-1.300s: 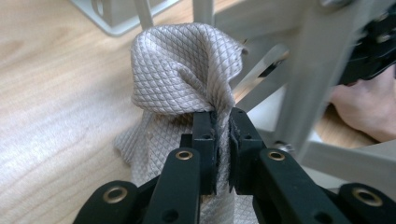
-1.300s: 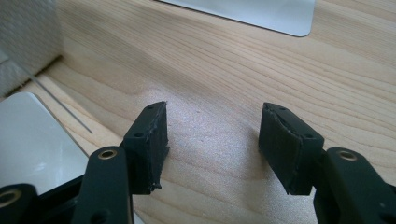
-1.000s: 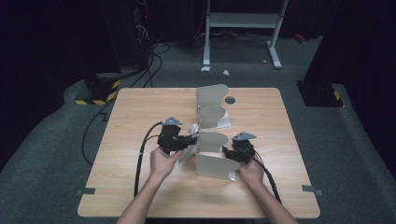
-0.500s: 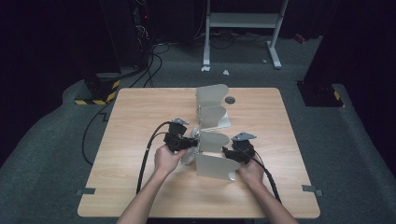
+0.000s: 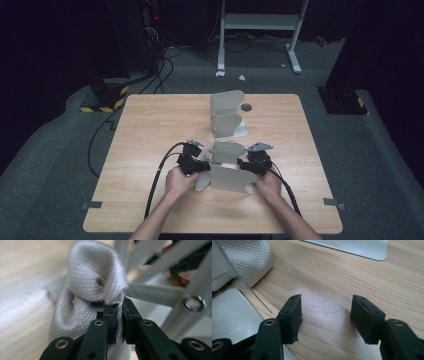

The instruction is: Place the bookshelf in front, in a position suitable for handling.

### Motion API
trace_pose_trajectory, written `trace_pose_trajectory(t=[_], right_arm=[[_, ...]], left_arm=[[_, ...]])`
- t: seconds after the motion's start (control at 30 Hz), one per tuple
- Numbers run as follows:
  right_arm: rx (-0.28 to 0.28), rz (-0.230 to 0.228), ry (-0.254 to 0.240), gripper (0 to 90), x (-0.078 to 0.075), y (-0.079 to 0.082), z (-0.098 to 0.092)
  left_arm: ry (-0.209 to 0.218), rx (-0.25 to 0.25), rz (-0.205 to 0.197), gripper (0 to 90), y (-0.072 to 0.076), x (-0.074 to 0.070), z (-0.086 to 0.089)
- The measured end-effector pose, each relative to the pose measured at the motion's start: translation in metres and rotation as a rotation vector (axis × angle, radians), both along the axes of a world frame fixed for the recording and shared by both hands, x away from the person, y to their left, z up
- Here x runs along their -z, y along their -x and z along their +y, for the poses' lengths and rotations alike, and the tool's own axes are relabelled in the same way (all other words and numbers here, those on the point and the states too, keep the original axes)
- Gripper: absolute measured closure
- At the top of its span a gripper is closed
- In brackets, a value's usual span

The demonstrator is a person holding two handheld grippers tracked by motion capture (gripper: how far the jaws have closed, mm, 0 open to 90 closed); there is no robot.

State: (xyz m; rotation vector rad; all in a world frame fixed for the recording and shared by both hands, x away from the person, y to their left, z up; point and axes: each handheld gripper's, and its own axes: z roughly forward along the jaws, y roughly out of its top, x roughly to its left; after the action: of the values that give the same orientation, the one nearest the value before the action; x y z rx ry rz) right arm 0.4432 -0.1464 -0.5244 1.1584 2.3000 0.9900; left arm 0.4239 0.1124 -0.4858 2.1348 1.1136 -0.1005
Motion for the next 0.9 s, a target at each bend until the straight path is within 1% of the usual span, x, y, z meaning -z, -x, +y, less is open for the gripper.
trace_pose_trajectory(t=[0.03,0.17,0.23,0.33,0.43,0.6,0.67,0.83,0.87,0.9], right_arm=[[-0.004,-0.002,0.0,43.7,0.0,0.0,0.0],[-0.006,0.0,-0.001,44.8,0.0,0.002,0.002],[-0.006,-0.001,0.0,45.1,0.0,0.002,0.002],[-0.007,-0.003,0.001,45.3,0.0,0.003,0.002],[-0.007,-0.003,-0.001,45.3,0.0,0.004,0.002],[-0.01,-0.001,0.0,45.2,0.0,0.005,0.003],[-0.011,-0.001,0.0,45.2,0.0,0.005,0.003],[-0.012,-0.001,0.001,45.2,0.0,0.005,0.002],[-0.013,-0.001,0.001,45.2,0.0,0.005,0.002],[-0.013,-0.001,0.001,45.2,0.0,0.005,0.002]], left_arm=[[-0.01,0.013,-0.002,82.8,0.002,0.001,-0.004],[-0.011,0.04,-0.005,82.9,0.008,0.001,-0.012],[0.003,0.054,0.004,82.9,0.012,0.002,-0.014],[0.009,0.071,0.008,83.1,0.017,0.003,-0.015],[0.008,0.078,0.006,83.1,0.02,0.003,-0.015],[0.02,0.039,-0.001,83.1,0.018,-0.002,-0.008],[0.009,0.024,-0.005,83.1,0.015,-0.006,-0.005],[0.012,-0.01,-0.01,83.1,0.016,-0.016,0.005],[0.019,-0.024,-0.014,83.1,0.016,-0.018,0.008],[0.042,-0.037,-0.015,83.2,0.015,-0.021,0.013]])
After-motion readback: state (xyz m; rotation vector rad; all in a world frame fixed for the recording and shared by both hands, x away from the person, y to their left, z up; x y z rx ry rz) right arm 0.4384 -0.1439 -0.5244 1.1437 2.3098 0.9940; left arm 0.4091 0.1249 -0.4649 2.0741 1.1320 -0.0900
